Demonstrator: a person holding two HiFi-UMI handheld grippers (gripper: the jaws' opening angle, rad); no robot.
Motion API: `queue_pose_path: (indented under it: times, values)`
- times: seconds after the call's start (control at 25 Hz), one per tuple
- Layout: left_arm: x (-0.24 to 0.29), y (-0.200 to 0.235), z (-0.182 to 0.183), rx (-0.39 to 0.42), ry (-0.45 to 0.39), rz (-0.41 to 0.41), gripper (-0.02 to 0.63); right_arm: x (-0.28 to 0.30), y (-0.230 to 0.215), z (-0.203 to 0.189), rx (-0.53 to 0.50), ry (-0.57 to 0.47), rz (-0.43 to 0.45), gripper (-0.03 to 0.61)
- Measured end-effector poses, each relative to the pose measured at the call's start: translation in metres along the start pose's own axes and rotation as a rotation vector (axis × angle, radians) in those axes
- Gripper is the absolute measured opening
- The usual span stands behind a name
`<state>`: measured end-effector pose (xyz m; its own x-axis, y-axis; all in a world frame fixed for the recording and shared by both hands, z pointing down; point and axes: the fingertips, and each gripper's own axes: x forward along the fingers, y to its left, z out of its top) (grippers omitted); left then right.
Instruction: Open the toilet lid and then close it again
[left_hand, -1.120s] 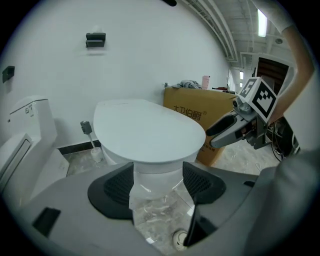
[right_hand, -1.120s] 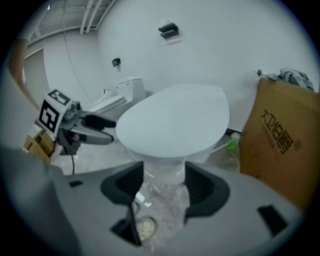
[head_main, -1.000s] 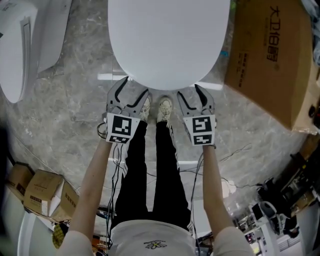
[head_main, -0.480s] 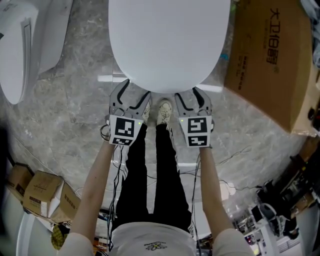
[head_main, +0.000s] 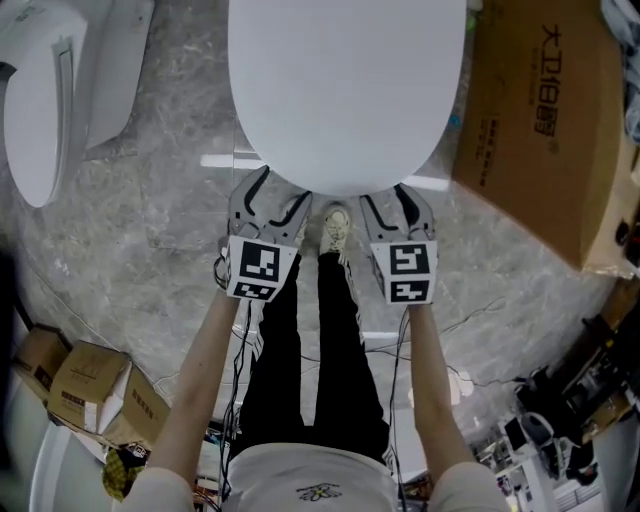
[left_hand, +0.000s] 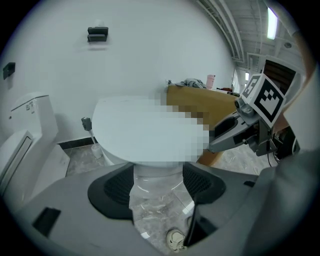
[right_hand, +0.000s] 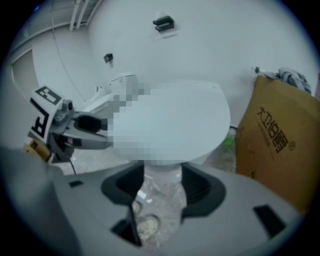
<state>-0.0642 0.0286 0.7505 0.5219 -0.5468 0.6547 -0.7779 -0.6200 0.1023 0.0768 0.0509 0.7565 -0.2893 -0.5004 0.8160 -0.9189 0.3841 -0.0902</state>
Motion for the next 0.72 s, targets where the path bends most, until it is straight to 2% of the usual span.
queue_pose_path:
  times: [0.4, 0.72]
  values:
    - [-0.036, -0.001, 0.049, -0.016, -0.054, -0.017, 0.316, -0.048, 0.003, 0.039, 0.028, -0.034, 0.016, 0.255]
    - [-0.061, -0.001, 0.087, 0.046, -0.055, -0.029, 0.313, -0.084, 0.000, 0.075, 0.048, -0.066, 0.042, 0.255]
